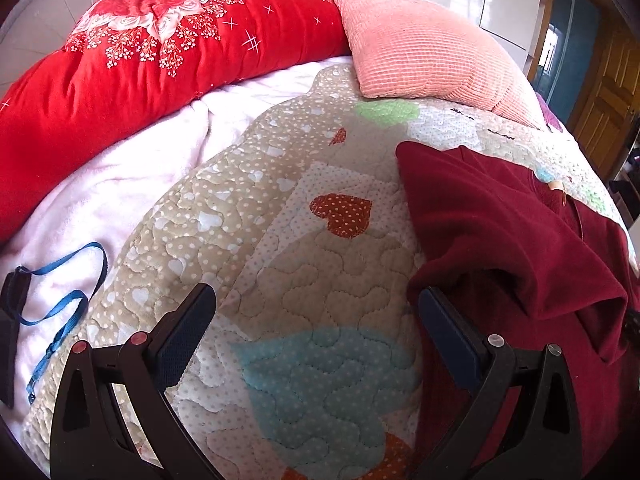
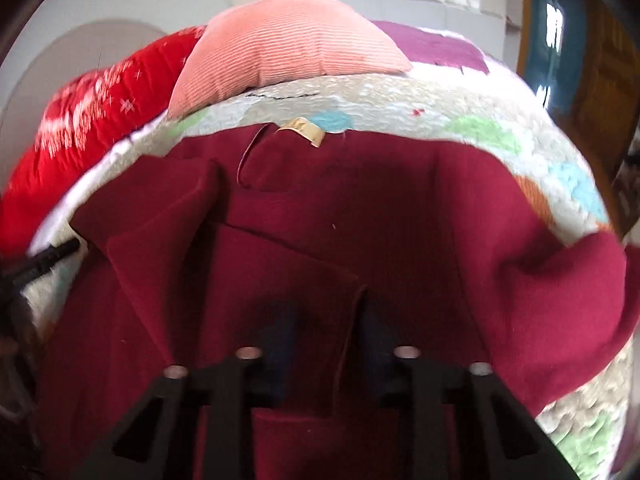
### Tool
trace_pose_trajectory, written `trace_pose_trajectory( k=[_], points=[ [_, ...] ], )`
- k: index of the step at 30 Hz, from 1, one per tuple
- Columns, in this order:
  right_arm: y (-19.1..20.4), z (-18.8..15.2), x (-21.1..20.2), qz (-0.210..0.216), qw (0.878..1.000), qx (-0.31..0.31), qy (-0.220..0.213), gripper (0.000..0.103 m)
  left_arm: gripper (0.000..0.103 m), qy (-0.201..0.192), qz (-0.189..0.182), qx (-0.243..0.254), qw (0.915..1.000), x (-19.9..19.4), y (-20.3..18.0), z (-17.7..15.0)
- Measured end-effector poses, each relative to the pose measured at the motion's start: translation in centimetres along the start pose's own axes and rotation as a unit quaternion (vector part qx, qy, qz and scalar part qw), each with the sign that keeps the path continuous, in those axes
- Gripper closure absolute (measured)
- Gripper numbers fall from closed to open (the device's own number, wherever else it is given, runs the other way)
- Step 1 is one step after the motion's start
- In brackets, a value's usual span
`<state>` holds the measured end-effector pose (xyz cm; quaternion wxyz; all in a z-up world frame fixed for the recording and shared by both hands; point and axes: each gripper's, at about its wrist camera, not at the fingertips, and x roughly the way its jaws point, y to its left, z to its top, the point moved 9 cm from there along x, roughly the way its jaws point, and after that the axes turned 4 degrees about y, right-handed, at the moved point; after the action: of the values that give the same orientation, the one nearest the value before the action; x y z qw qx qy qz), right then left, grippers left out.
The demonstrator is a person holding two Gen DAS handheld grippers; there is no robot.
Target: Fold small clothes
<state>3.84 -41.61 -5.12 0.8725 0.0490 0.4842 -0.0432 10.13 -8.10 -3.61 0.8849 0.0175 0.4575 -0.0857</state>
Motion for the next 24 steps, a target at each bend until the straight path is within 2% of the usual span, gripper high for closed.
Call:
trace_pose_trajectory(
  k=[2, 5, 7, 9, 11, 13, 14, 16, 17, 18, 20, 22, 24],
  points=[
    [-0.4, 1.2, -2.0, -0.014, 0.999, -0.016, -0.030, 0.099, 0.001, 0.000, -0.001, -0.003, 1.0000, 0.0, 0.1, 0.0],
    [-3.1, 3.4, -5.2, -0.091, 0.992, -0.017, -0.082, 0.099, 0.001, -0.007, -0.003, -0.007, 0.9999, -0.4, 0.2, 0.2],
    [-5.8, 4.3, -5.9, -0.131, 0.988, 0.009, -0.084, 0.099, 0.001, -0.010, -0.006, -0.008, 0.9999, -0.5, 0.1, 0.3],
    [-7.6, 4.5, -4.7, -0.153, 0.985, 0.028, -0.071, 0.099, 0.001, -0.009, -0.006, -0.004, 0.9999, -0.4, -0.2, 0.2],
    [-8.6, 4.1, -2.6, -0.154, 0.986, 0.043, -0.046, 0.099, 0.001, -0.005, -0.006, 0.001, 1.0000, -0.2, -0.4, 0.1],
    [-9.0, 3.3, -1.0, -0.136, 0.989, 0.063, -0.002, 0.099, 0.001, -0.005, -0.006, 0.007, 0.9999, -0.3, -0.7, 0.0],
    [-8.9, 3.3, -1.5, -0.132, 0.989, 0.072, -0.011, 0.098, 0.001, -0.007, -0.007, 0.009, 0.9999, -0.4, -0.8, 0.1],
    [-8.2, 3.9, -3.3, -0.129, 0.987, 0.081, -0.052, 0.087, 0.001, -0.017, -0.014, 0.006, 0.9997, -0.9, -0.9, 0.4],
    [-7.6, 4.1, -4.1, -0.120, 0.987, 0.084, -0.067, 0.081, 0.001, -0.022, -0.020, 0.003, 0.9996, -1.2, -1.0, 0.6],
    [-6.0, 4.4, -5.0, -0.092, 0.989, 0.084, -0.084, 0.073, 0.001, -0.027, -0.031, -0.002, 0.9992, -1.5, -1.3, 0.9],
    [-1.2, 5.8, -4.2, 0.017, 0.994, 0.065, -0.083, 0.073, 0.001, -0.030, -0.053, -0.005, 0.9981, -1.8, -1.9, 1.1],
    [4.0, 7.1, -2.3, 0.101, 0.992, 0.042, -0.060, 0.073, 0.001, -0.018, -0.061, 0.007, 0.9979, -1.3, -2.7, 0.8],
    [8.9, 8.8, -0.6, 0.132, 0.990, -0.002, -0.056, 0.073, 0.001, 0.000, -0.041, 0.023, 0.9989, -0.4, -2.9, 0.3]
  ],
)
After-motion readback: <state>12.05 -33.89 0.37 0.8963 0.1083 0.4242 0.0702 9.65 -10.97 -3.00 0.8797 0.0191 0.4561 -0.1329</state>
